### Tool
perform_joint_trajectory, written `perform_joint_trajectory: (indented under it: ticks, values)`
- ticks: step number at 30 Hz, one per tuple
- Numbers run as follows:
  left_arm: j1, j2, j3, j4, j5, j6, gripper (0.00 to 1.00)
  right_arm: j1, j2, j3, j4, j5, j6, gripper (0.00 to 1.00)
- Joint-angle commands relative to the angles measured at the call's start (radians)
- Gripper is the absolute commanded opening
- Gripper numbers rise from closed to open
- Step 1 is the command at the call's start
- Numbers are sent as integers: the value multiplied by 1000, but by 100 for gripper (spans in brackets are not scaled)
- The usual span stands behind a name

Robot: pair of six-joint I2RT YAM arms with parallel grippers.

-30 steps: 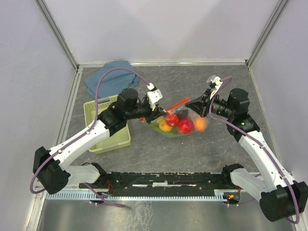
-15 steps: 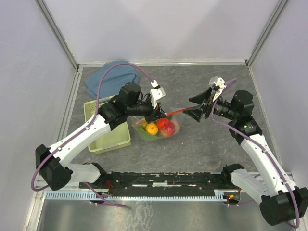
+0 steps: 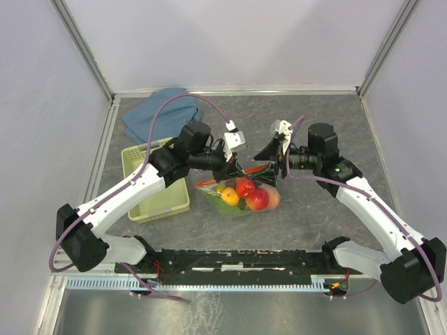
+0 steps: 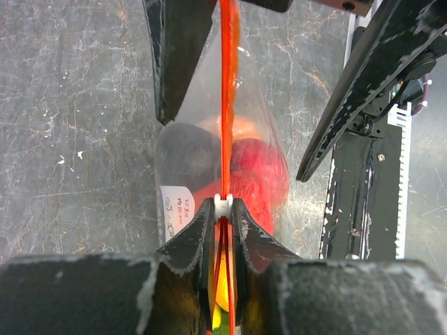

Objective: Place the food in the zip-top bag and seal the zipper
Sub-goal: Zip the zipper food storage bag at the center of the board.

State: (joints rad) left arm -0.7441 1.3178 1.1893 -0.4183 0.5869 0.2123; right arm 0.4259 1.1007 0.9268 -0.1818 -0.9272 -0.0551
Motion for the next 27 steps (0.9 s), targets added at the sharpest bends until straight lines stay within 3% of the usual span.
perform_joint_trajectory:
  ticks: [1, 6, 14, 15, 27]
  values:
    - [-3, 0, 63, 58, 51, 44, 3, 19, 9, 53, -94, -5, -105, 79]
    - [-6, 10, 82, 58, 73, 36, 3, 24, 32, 50, -119, 49, -126, 64]
    - [-6, 5, 84, 50, 29, 9, 3, 26, -8, 30, -129, 149, -110, 6]
    - [-6, 6, 82, 45, 2, 1, 3, 25, -26, 22, -114, 176, -97, 3]
    - [-6, 8, 89, -98, -297, -121, 3, 25, -154, -23, -41, 417, 12, 2]
